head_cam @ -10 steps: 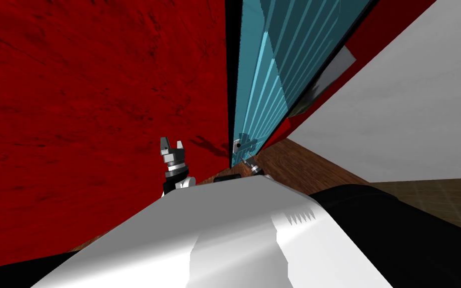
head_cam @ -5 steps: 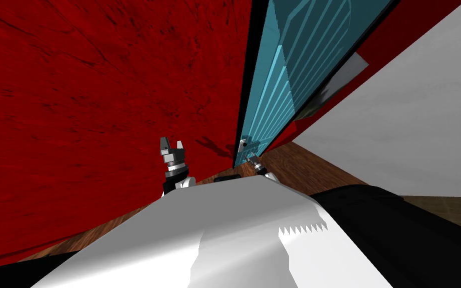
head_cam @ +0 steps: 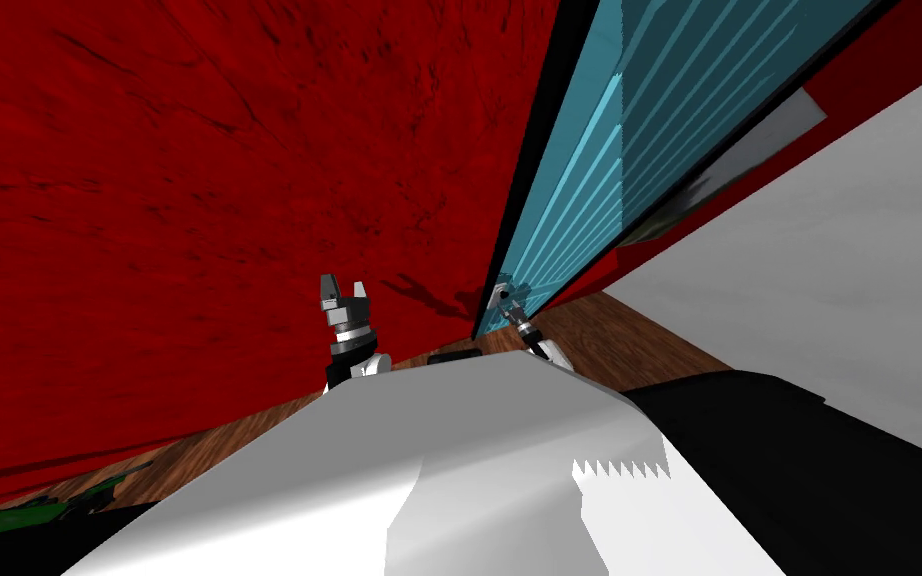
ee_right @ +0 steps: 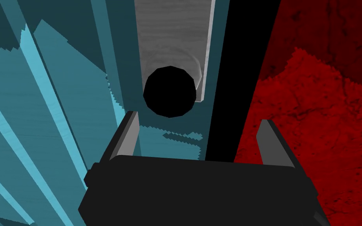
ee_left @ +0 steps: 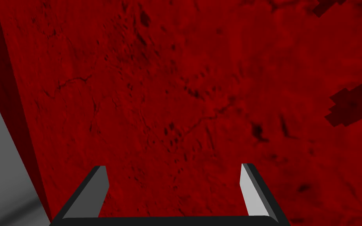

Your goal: Pull the door open

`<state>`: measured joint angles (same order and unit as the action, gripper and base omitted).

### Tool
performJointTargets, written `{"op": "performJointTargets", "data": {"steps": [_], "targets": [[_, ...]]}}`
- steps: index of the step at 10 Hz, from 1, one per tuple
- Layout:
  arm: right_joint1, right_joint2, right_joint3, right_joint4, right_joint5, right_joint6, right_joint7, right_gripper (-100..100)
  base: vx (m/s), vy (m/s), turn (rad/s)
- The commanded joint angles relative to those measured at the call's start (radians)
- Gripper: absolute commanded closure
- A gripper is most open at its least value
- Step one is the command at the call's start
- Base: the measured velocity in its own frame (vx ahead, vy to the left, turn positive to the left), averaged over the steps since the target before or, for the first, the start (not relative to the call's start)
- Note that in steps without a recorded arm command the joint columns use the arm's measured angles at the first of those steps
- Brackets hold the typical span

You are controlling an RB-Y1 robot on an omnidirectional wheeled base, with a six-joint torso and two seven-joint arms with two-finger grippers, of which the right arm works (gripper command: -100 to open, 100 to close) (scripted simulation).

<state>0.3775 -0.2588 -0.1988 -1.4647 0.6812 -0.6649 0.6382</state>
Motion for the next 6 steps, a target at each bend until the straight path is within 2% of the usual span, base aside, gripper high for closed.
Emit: {"op": "performJointTargets", "data": {"steps": [1, 3, 4, 5, 6], "targets": [[-0.024, -0.013, -0.028, 0.026, -0.014, 0.003, -0.010, -100, 0.140, 0.053, 0.165], [-0.059, -0.036, -0.067, 0.070, -0.034, 0.002, -0.022, -100, 0.131, 0.041, 0.160], [-0.050, -0.034, -0.057, 0.057, -0.029, 0.003, -0.021, -100, 0.054, 0.008, 0.039], [-0.050, -0.034, -0.057, 0.057, -0.029, 0.003, -0.021, 100, -0.016, -0.008, -0.033], [-0.050, -0.034, -0.057, 0.057, -0.029, 0.003, -0.021, 100, -0.014, -0.020, -0.033]]}}
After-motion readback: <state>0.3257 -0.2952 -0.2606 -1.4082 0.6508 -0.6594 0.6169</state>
